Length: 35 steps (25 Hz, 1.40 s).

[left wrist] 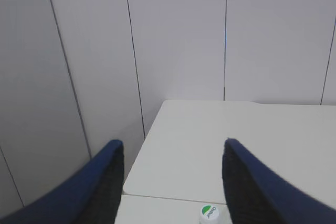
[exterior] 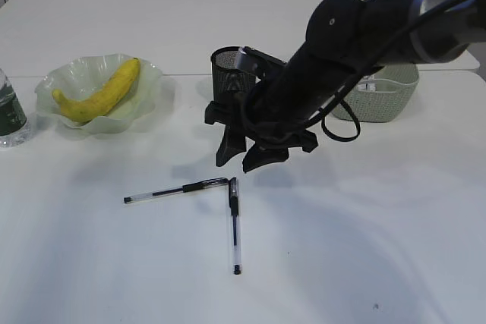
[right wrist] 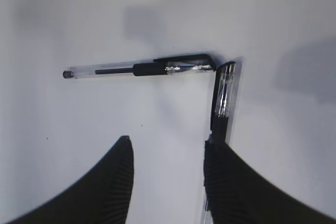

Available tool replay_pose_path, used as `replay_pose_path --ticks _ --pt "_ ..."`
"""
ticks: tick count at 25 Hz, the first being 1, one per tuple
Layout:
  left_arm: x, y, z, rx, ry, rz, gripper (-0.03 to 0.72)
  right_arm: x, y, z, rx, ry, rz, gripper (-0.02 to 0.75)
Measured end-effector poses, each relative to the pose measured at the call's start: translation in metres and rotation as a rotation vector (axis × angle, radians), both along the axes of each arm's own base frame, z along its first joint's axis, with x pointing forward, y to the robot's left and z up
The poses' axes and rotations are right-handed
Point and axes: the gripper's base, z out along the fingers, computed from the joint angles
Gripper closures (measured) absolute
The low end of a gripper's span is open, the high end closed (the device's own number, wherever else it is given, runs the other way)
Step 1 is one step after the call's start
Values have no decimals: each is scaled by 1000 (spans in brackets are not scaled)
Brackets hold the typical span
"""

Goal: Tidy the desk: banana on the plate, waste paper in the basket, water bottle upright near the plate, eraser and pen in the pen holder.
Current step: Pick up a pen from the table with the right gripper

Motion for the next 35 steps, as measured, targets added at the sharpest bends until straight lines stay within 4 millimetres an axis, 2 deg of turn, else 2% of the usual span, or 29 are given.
replay_pose_path --ticks 7,17,23,26,31,35 --pt "0 0 0 0 0 0 276 8 7 12 -176 -32 48 404" --pt "0 0 0 0 0 0 276 7 13 -16 -283 78 63 404" --pt "0 0 0 0 0 0 276 2 34 -28 -319 67 117 404" --pt "0 0 0 0 2 1 276 5 43 -30 -320 51 132 404" --pt "0 0 -1 -3 12 3 277 13 45 -28 -340 30 134 404" --pt "0 1 -2 -5 22 6 276 14 46 -39 -361 61 139 404"
